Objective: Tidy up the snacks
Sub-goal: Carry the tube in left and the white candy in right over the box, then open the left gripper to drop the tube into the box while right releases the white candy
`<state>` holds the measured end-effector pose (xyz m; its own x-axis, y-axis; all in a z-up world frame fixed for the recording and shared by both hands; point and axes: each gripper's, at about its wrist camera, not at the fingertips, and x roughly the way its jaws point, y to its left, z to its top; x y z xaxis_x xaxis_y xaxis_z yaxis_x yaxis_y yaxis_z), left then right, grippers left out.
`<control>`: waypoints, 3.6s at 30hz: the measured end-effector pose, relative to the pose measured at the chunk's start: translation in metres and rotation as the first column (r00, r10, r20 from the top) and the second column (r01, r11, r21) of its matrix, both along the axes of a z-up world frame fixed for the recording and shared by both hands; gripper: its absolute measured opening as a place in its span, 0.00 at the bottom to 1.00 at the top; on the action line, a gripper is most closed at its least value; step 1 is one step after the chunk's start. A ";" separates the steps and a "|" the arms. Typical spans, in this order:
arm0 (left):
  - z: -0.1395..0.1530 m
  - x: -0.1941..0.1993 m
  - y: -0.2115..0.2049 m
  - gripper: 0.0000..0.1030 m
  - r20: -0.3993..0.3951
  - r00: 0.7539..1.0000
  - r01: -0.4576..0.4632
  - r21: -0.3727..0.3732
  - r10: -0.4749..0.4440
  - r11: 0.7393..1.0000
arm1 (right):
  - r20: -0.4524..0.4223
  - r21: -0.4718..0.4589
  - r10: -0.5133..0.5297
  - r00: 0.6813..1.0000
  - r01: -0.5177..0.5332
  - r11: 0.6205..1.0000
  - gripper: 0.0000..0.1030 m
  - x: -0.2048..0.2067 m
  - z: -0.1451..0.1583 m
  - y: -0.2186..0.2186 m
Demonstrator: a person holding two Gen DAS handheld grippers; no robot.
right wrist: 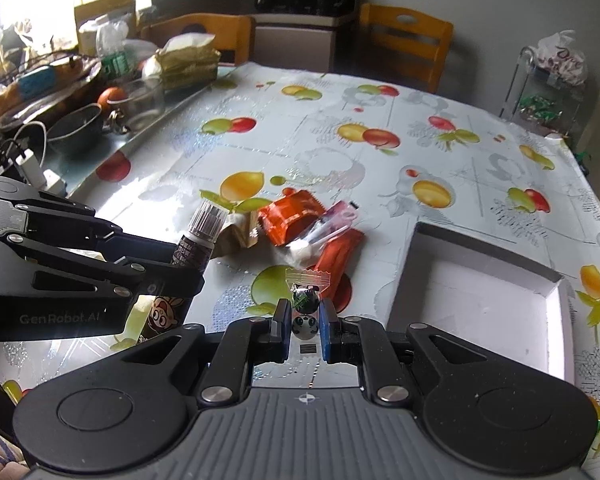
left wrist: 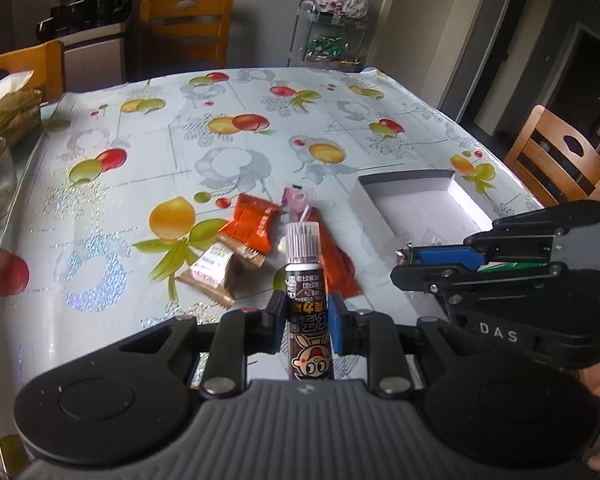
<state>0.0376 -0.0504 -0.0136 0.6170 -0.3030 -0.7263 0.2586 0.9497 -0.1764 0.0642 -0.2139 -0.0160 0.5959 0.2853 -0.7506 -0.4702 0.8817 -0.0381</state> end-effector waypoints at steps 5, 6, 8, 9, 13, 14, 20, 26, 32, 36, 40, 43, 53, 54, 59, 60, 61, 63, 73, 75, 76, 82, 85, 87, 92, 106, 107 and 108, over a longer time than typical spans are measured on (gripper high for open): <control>0.006 0.002 -0.013 0.18 0.017 0.999 0.032 0.002 -0.032 0.999 | 0.020 0.007 -0.034 0.999 0.034 0.999 0.16 -0.002 0.006 -0.012; 0.007 0.003 -0.016 0.18 0.021 0.999 0.040 0.002 -0.040 0.999 | 0.023 0.009 -0.042 0.999 0.042 0.999 0.16 -0.002 0.007 -0.015; 0.009 0.005 -0.021 0.18 0.027 0.998 0.053 0.003 -0.053 0.999 | 0.030 0.014 -0.057 0.998 0.057 0.998 0.16 -0.003 0.010 -0.021; 0.010 0.005 -0.024 0.18 0.031 0.998 0.060 0.003 -0.060 0.998 | 0.035 0.014 -0.063 0.997 0.062 0.998 0.16 -0.003 0.011 -0.024; 0.015 0.009 -0.037 0.18 0.045 0.994 0.095 0.002 -0.095 0.995 | 0.051 0.019 -0.091 0.995 0.090 0.996 0.16 -0.006 0.016 -0.036; 0.017 0.009 -0.041 0.18 0.049 0.993 0.104 0.002 -0.103 0.995 | 0.054 0.020 -0.099 0.994 0.098 0.995 0.16 -0.006 0.017 -0.040; 0.022 0.014 -0.060 0.18 0.063 0.987 0.149 0.007 -0.149 0.989 | 0.070 0.025 -0.146 0.987 0.145 0.989 0.16 -0.009 0.023 -0.058; 0.023 0.016 -0.075 0.18 0.067 0.980 0.186 0.006 -0.186 0.983 | 0.079 0.029 -0.186 0.979 0.184 0.983 0.16 -0.012 0.025 -0.073; 0.024 0.019 -0.084 0.18 0.070 0.975 0.212 0.005 -0.211 0.977 | 0.082 0.033 -0.219 0.972 0.217 0.976 0.16 -0.015 0.025 -0.084; 0.024 0.020 -0.091 0.18 0.072 0.970 0.231 0.004 -0.231 0.973 | 0.084 0.035 -0.239 0.967 0.237 0.971 0.16 -0.018 0.026 -0.091; 0.024 0.022 -0.097 0.18 0.074 0.966 0.248 0.002 -0.248 0.969 | 0.085 0.037 -0.257 0.963 0.254 0.966 0.16 -0.018 0.026 -0.097; 0.024 0.024 -0.102 0.18 0.075 0.962 0.262 0.001 -0.261 0.965 | 0.086 0.037 -0.269 0.959 0.267 0.963 0.16 -0.018 0.027 -0.102; 0.022 0.030 -0.119 0.18 0.078 0.950 0.303 0.001 -0.302 0.953 | 0.081 0.038 -0.305 0.949 0.303 0.952 0.16 -0.018 0.025 -0.116; 0.022 0.030 -0.121 0.18 0.078 0.949 0.307 0.000 -0.306 0.952 | 0.080 0.037 -0.308 0.948 0.306 0.951 0.16 -0.018 0.025 -0.117; 0.019 0.033 -0.128 0.18 0.076 0.944 0.322 -0.003 -0.321 0.947 | 0.075 0.035 -0.315 0.946 0.314 0.949 0.16 -0.017 0.024 -0.122; 0.019 0.034 -0.130 0.18 0.076 0.943 0.325 -0.004 -0.323 0.946 | 0.074 0.035 -0.316 0.946 0.315 0.949 0.16 -0.017 0.024 -0.123; 0.018 0.034 -0.131 0.18 0.075 0.943 0.327 -0.006 -0.326 0.945 | 0.073 0.034 -0.317 0.946 0.315 0.948 0.16 -0.016 0.023 -0.123; 0.017 0.035 -0.133 0.18 0.074 0.941 0.331 -0.011 -0.329 0.944 | 0.071 0.032 -0.317 0.946 0.315 0.948 0.16 -0.015 0.023 -0.125; 0.009 0.044 -0.149 0.18 0.047 0.940 0.340 -0.024 -0.339 0.940 | 0.043 0.029 -0.311 0.949 0.310 0.950 0.16 -0.007 0.016 -0.136; 0.007 0.047 -0.152 0.18 0.042 0.940 0.340 -0.027 -0.338 0.940 | 0.037 0.025 -0.310 0.950 0.309 0.951 0.16 -0.005 0.014 -0.139; 0.006 0.048 -0.153 0.18 0.040 0.940 0.339 -0.028 -0.338 0.940 | 0.034 0.024 -0.309 0.950 0.308 0.951 0.16 -0.004 0.013 -0.139; 0.000 0.054 -0.158 0.18 0.023 0.945 0.328 -0.035 -0.327 0.944 | 0.019 0.016 -0.298 0.955 0.297 0.955 0.16 0.003 0.009 -0.143; -0.003 0.057 -0.160 0.18 0.014 0.946 0.323 -0.037 -0.323 0.946 | 0.009 0.015 -0.291 0.957 0.291 0.957 0.16 0.007 0.006 -0.145; -0.005 0.059 -0.162 0.18 0.008 0.947 0.321 -0.037 -0.321 0.946 | 0.004 0.015 -0.287 0.958 0.287 0.958 0.16 0.010 0.004 -0.145; -0.009 0.064 -0.164 0.18 -0.007 0.950 0.312 -0.038 -0.313 0.949 | -0.008 0.014 -0.277 0.961 0.277 0.961 0.16 0.016 0.000 -0.147; -0.027 0.077 -0.169 0.18 -0.076 0.950 0.299 -0.051 -0.303 0.953 | -0.058 0.004 -0.258 0.964 0.258 0.966 0.16 0.030 -0.013 -0.148; -0.028 0.078 -0.169 0.18 -0.079 0.949 0.300 -0.052 -0.304 0.952 | -0.060 0.003 -0.257 0.965 0.258 0.966 0.16 0.031 -0.014 -0.148; -0.028 0.079 -0.169 0.18 -0.082 0.949 0.301 -0.053 -0.304 0.952 | -0.060 0.003 -0.257 0.965 0.257 0.966 0.16 0.032 -0.014 -0.148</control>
